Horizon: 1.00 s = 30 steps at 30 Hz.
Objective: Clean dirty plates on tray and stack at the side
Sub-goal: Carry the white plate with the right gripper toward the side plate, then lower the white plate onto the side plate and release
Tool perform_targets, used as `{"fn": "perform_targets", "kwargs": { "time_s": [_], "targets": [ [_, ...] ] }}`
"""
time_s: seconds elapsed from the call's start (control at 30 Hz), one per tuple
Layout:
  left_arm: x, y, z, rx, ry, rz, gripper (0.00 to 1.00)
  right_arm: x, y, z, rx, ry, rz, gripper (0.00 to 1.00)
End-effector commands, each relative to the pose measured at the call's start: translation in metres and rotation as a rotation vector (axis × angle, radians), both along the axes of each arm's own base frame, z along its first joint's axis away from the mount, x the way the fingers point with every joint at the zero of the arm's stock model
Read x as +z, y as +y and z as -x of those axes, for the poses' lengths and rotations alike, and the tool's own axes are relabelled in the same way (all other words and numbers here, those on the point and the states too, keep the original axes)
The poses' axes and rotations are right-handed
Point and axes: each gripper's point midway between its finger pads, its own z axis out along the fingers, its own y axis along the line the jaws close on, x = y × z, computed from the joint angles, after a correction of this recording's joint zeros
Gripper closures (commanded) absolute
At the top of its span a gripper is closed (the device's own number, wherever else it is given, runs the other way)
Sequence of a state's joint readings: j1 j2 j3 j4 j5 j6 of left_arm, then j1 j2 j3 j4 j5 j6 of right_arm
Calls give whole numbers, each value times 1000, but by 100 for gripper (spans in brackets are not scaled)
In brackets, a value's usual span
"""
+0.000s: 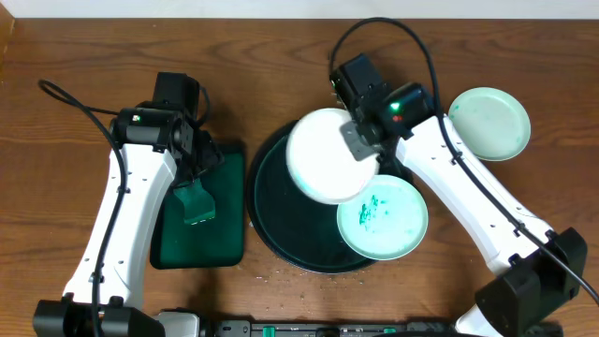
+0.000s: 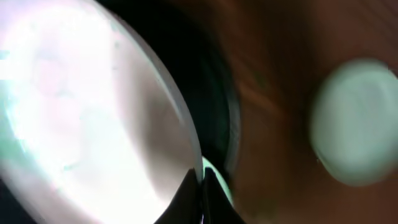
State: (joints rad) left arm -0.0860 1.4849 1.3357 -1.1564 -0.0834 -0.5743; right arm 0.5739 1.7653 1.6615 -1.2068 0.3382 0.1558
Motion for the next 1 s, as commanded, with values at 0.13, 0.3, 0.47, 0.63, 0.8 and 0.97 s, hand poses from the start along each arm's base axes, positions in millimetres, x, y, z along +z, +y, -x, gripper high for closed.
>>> {"fn": "perform_targets", "kwargs": {
  "time_s": [0.13, 0.3, 0.47, 0.63, 0.8, 0.97],
  "targets": [
    [0, 1, -2, -10, 0, -5, 20, 10, 40, 4, 190, 24, -153, 99],
    [0, 1, -1, -11, 4, -5, 20, 24, -26, -11, -180, -155, 98, 99],
    [0, 1, -2, -11, 0, -5, 20, 14, 42, 5, 228, 7, -132, 99],
    [0, 1, -1, -11, 4, -5, 20, 47, -60, -16, -299, -294, 253, 99],
    [0, 1, -3, -11, -1, -5, 20, 59, -69, -21, -311, -348, 297, 99],
    [0, 1, -3, -11, -3, -5, 20, 113, -59, -37, -262, -608, 486, 99]
  ]
}}
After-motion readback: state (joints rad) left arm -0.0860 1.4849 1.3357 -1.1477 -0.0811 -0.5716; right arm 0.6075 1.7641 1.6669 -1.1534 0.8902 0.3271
